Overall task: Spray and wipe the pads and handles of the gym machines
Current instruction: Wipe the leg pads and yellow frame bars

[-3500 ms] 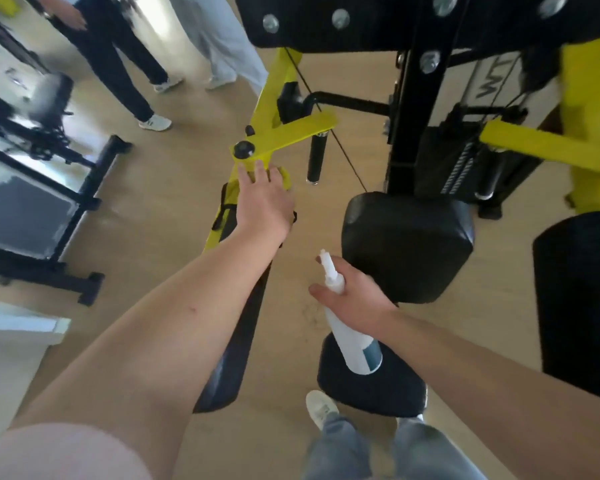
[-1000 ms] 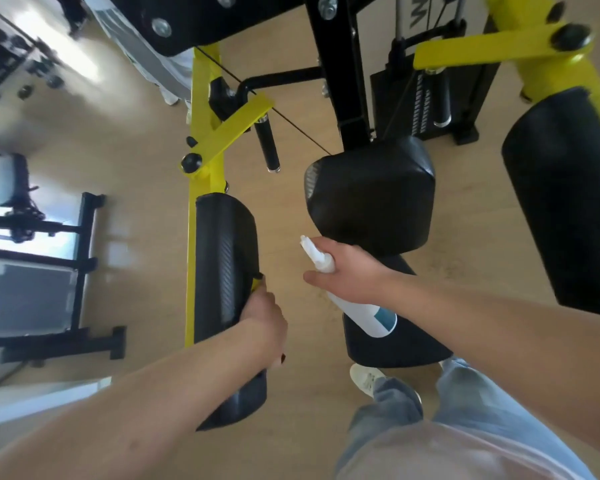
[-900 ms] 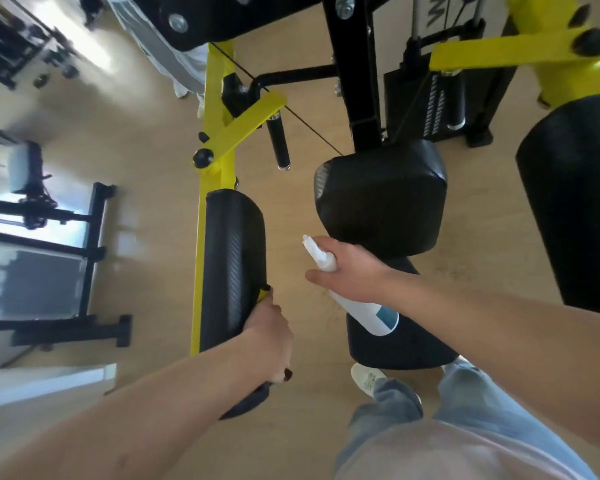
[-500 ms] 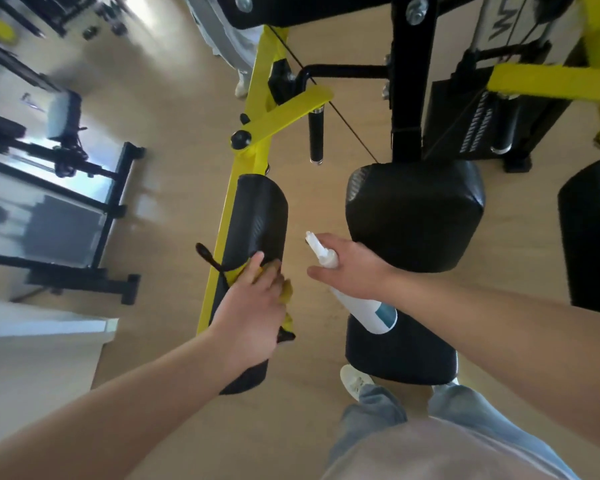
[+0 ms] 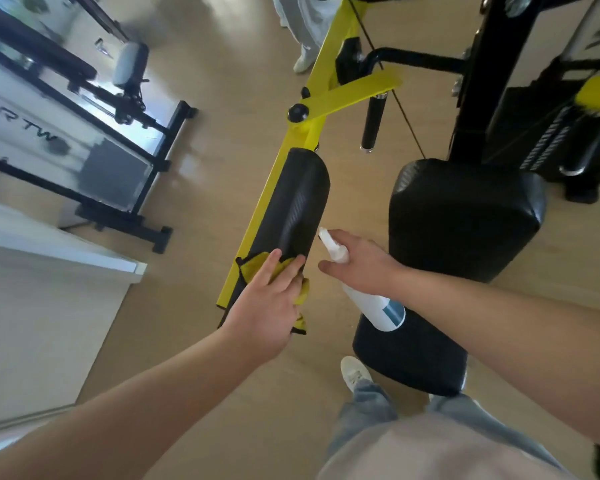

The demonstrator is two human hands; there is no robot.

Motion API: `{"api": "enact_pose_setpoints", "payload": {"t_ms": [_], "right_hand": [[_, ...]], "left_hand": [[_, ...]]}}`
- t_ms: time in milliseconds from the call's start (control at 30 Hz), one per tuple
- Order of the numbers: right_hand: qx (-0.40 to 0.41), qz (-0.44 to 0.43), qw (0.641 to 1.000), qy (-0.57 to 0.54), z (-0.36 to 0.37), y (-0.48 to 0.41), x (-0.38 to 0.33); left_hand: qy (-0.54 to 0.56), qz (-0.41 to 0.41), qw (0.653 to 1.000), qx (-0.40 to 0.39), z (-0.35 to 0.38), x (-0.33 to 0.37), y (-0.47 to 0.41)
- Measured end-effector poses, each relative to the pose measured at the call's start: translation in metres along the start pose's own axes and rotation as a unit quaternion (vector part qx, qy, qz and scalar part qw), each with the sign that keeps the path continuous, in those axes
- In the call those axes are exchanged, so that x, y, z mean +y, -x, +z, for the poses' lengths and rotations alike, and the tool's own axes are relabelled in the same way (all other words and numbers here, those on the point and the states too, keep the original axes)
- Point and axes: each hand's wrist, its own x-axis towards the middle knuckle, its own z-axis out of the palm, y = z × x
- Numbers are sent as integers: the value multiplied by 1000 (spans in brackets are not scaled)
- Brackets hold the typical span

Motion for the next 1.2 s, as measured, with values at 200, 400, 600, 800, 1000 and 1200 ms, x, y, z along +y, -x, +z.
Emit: {"api": "enact_pose_setpoints", "payload": {"t_ms": [200,400,600,800,1000,1200], "right_hand": [[-55,-32,998,4,24,3,-7],[-77,-52,995,28,30,19,3],[-62,-37,996,53,20,37,21],[-1,-27,998,52,-1,55,18],[79,39,995,55,-23,72,18],[178,96,979,20,-26,86,12]], "left_hand": [[31,-63,997,21,27,27,40],[145,-251,954,76,28,41,38],[155,-297,936,104,18,22,-2],[210,-293,914,185,-8,-12,-50],[431,-268,781,363,-40,-27,-79],[527,-147,707,447,-68,-20,-101]]}}
